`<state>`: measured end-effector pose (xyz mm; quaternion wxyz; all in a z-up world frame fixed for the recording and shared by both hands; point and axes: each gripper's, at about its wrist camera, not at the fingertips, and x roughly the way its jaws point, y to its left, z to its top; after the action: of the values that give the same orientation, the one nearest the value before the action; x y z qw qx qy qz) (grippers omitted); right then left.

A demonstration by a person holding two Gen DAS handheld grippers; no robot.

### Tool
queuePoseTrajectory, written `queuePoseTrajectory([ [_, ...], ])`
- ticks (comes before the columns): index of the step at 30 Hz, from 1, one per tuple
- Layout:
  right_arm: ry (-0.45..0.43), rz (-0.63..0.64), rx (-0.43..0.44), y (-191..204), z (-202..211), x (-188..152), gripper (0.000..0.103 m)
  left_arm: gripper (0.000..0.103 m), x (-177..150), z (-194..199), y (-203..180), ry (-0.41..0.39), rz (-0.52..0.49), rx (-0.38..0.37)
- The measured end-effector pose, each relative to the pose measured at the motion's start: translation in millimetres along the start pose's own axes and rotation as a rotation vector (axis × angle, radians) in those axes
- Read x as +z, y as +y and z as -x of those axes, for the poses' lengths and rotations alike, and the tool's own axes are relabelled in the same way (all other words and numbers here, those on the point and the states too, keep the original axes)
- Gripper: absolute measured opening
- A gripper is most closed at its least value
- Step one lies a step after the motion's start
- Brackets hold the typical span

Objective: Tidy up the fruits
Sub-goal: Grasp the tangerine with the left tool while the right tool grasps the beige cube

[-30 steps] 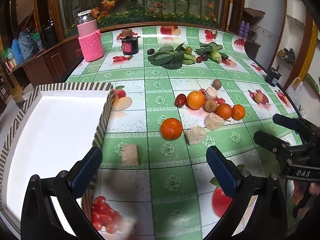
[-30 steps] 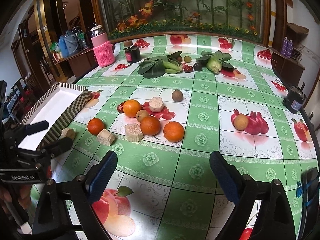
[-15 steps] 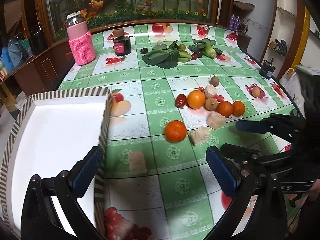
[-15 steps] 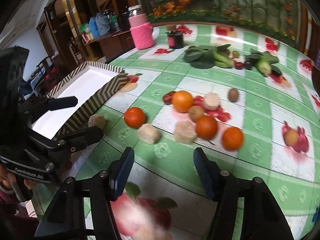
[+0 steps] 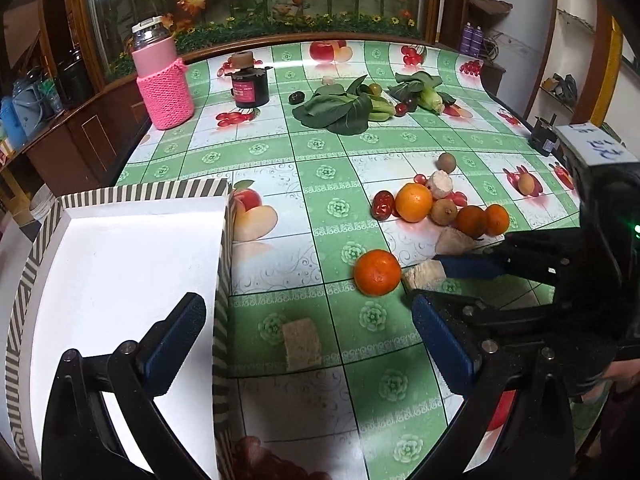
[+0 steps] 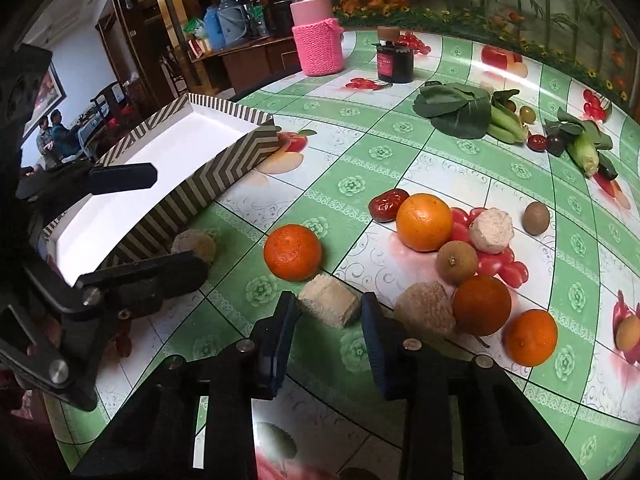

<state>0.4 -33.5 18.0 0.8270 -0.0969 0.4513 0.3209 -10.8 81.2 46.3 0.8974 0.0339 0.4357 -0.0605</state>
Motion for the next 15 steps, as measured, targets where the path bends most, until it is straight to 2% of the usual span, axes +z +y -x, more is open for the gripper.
queuePoseTrajectory([
  [10, -0.029, -0.066, -0.045, -20.9, 27.3, -12.6, 0.034, 0.102, 13.4, -23.0, -21.6, 0.038, -0.043, -0.026],
  [14, -0.029, -0.091, -0.053, -30.4, 34.9, -19.2, 0.034, 0.078, 15.2, -36.8, -28.7, 0.07, -0.058, -0.033],
  [15, -0.028, -0.093, -0.054, -31.4, 36.2, -20.7, 0.034, 0.067, 14.7, -40.5, -29.8, 0.081, -0.062, -0.036],
])
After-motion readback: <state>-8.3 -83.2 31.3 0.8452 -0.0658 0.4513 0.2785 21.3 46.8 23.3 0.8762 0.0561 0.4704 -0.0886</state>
